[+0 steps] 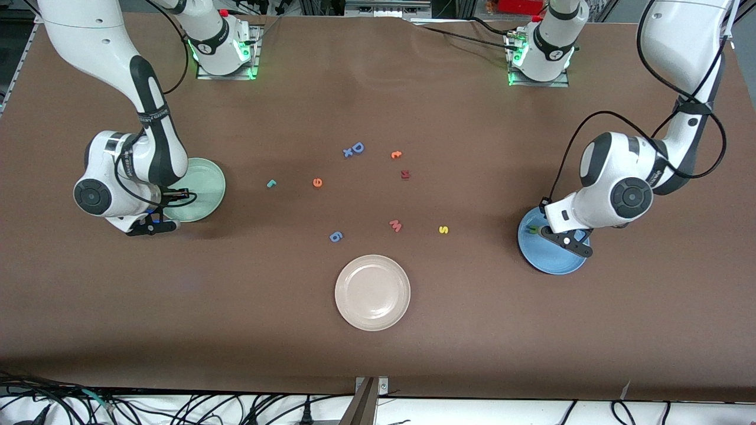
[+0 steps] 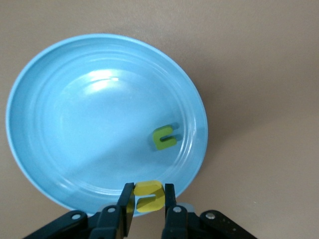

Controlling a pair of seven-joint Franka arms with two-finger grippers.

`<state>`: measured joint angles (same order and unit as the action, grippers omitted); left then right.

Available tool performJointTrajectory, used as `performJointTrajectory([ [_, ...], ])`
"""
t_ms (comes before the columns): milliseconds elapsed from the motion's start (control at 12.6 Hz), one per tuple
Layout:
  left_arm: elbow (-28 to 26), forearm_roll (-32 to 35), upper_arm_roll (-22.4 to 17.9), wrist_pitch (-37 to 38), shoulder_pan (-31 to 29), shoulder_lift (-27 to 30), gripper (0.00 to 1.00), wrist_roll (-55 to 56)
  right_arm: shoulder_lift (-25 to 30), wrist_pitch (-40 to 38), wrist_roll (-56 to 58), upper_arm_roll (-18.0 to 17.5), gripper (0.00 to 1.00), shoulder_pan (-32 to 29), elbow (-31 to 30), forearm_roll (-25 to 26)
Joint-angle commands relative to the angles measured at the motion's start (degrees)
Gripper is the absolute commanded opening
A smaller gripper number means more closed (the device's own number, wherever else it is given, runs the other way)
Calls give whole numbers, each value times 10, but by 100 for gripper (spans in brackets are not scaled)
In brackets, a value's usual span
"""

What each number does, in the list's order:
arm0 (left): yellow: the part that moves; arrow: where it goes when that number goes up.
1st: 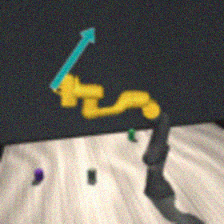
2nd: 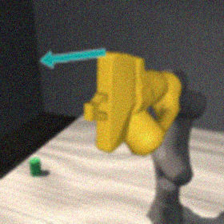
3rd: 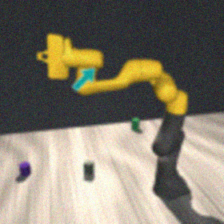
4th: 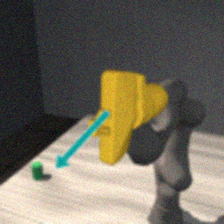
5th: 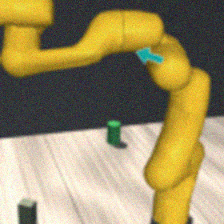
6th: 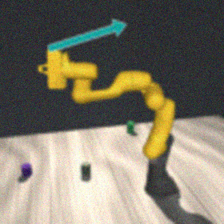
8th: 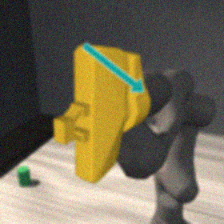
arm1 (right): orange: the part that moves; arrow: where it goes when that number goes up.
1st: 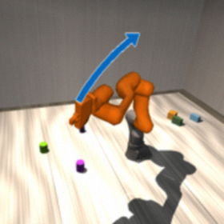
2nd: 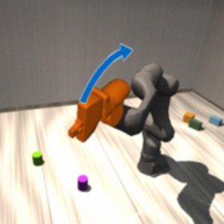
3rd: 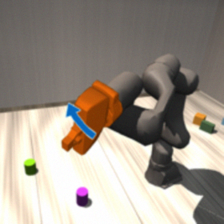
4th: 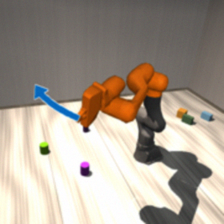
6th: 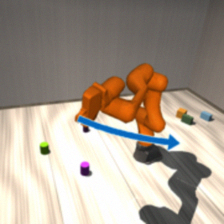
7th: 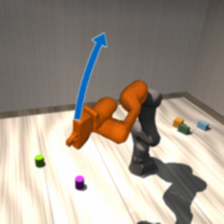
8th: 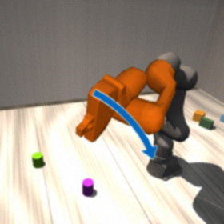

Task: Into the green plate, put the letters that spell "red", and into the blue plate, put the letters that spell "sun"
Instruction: 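Drop the u with the left gripper while the right gripper reaches the piece, then grasp the s with the left gripper while the right gripper grasps the piece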

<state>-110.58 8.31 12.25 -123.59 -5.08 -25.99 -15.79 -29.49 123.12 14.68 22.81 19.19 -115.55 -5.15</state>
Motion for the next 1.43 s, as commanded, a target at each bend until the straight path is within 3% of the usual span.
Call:
performJointTrajectory([
  [0, -13, 17, 6, -10, -6, 9, 100, -1, 10, 0, 4, 0, 83, 2, -2, -13],
  [318, -6, 7, 21, 1, 5, 19, 100, 28, 49, -15, -59, -24, 83, 9, 1, -14],
  [636, 10, 9, 81, -9, 37, 2, 100, 242, 82, -35, -250, -102, 83, 9, 3, -13],
  [1033, 69, 7, 81, -152, 95, -91, 100, 360, 68, -4, -461, -205, 82, 9, -1, -13],
  [1351, 71, 15, 80, -211, 131, -121, 100, 433, 48, 39, -508, -225, 79, 9, -29, -14],
])
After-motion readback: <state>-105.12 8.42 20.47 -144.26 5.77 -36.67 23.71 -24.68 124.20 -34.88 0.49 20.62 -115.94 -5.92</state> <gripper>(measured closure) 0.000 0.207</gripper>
